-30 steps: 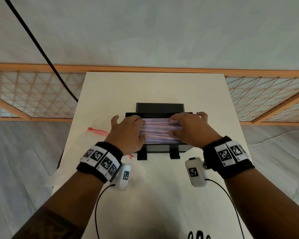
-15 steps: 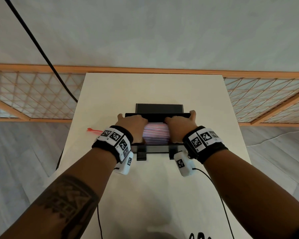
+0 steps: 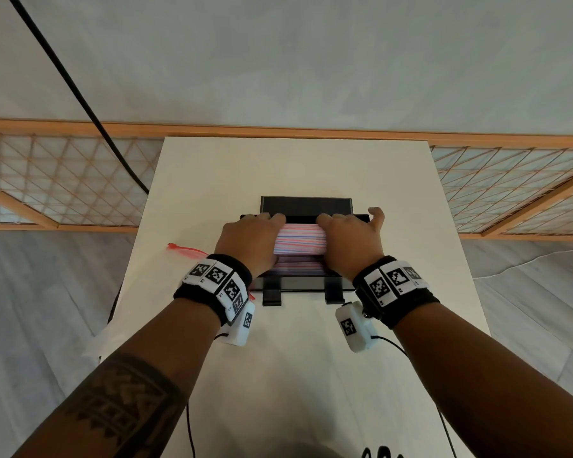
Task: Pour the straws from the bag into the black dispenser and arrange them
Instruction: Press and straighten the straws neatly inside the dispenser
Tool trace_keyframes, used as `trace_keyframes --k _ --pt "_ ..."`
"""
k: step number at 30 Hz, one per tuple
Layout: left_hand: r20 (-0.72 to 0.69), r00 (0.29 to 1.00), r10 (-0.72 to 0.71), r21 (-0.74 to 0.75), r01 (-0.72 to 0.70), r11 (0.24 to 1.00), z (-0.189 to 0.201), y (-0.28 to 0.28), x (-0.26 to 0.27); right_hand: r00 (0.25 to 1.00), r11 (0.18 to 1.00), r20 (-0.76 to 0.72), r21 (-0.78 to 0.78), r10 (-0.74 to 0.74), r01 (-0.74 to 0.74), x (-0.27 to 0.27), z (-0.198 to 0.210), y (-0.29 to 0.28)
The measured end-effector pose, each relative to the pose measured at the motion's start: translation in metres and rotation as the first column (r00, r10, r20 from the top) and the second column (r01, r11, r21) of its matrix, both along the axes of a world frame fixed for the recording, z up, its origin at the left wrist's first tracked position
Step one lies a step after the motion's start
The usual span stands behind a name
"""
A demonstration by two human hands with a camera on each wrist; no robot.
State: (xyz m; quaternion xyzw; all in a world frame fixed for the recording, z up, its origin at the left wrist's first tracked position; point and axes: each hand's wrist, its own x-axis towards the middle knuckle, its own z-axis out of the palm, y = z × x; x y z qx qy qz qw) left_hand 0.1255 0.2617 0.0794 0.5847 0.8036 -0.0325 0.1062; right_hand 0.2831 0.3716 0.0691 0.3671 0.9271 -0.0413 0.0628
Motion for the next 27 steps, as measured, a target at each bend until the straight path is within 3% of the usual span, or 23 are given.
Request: trace_keyframes --k 3,6,11,18,22,27 --pt "0.001 1.000 0.028 0.060 -0.028 0.998 -0.001 -0.003 0.001 0.997 0.999 -0.069 0.038 -0.021 0.024 0.001 -0.003 -0.003" --pt "0.098 0.988 0.117 0.108 -0.128 0.986 -0.005 -0.008 0.003 0.993 0.998 -0.108 0.034 -0.047 0.051 0.004 -0.006 -0.003" --pt "0.277 0.950 0.141 0.126 -0.181 0.975 -0.021 -0.019 0.011 0.986 0.965 -0.115 -0.246 -0.124 0.092 0.013 -0.007 -0.005" --pt "0.198 0.978 0.067 -0.005 -0.068 0.998 -0.020 -0.034 0.013 0.990 0.899 -0.094 -0.435 -0.106 0.055 0.026 0.009 -0.008" --pt "0.114 0.993 0.006 0.045 -0.012 0.999 -0.013 -0.040 0.010 0.988 0.902 -0.091 -0.426 -0.126 0.076 0.037 0.014 -0.003" --pt "0.133 0.991 0.009 0.148 -0.029 0.989 -0.005 -0.035 0.006 0.987 0.916 -0.102 -0.395 -0.124 0.074 0.036 0.016 0.005"
